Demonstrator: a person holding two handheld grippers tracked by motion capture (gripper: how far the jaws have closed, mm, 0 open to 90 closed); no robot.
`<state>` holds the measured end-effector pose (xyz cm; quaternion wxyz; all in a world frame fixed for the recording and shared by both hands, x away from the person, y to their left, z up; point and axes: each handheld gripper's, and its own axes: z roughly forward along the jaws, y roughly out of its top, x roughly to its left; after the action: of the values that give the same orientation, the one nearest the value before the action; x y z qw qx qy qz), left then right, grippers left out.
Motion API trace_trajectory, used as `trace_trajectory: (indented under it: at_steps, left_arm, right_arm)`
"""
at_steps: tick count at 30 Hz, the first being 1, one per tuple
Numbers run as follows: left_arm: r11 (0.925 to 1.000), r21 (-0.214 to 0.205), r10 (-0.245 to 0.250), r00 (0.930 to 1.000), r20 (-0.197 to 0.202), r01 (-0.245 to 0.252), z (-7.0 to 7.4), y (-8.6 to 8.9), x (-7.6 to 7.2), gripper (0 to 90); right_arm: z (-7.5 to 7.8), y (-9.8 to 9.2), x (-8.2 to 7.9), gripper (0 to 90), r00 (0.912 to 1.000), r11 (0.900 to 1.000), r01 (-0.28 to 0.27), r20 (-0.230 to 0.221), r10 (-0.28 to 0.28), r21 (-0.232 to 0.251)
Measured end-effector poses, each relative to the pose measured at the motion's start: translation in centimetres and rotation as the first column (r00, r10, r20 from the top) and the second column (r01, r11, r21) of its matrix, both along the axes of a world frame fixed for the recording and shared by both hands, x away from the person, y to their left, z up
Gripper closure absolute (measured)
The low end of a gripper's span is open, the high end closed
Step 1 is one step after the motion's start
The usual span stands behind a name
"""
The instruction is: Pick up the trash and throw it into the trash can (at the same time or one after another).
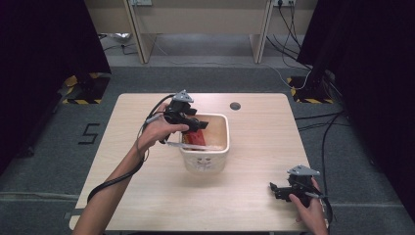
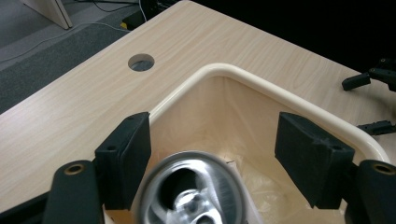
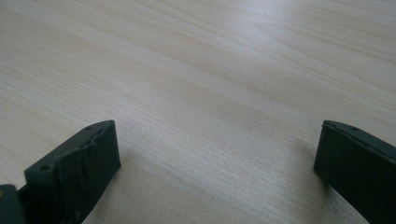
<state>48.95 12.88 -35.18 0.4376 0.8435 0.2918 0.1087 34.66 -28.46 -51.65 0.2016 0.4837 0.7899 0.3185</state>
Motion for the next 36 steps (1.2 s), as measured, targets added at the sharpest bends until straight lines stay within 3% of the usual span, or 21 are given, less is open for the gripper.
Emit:
trace_trajectory:
  at_steps: [19,26,36]
  left_arm:
    - [0.9976,-0.044,0.055,0.9982,0.023,-0.054,1.5,1.9,-0.7,23.0]
    - [0.9939,-0.064,0.092,0.9953,0.03,-0.09,1.8,3.2,-1.0,17.1]
    - [0.9896,-0.082,0.122,0.9919,0.036,-0.119,2.0,4.9,-1.6,16.6]
  right_arm:
    - [0.0,0.0,0.0,0.3,1.0,1.0,-0.001,0.0,0.001,0.0]
    - [0.0,0.0,0.0,0.3,1.0,1.0,0.0,-0.001,0.0,0.001]
    - [0.0,0.0,0.0,0.3,1.0,1.0,0.001,-0.002,-0.001,0.002]
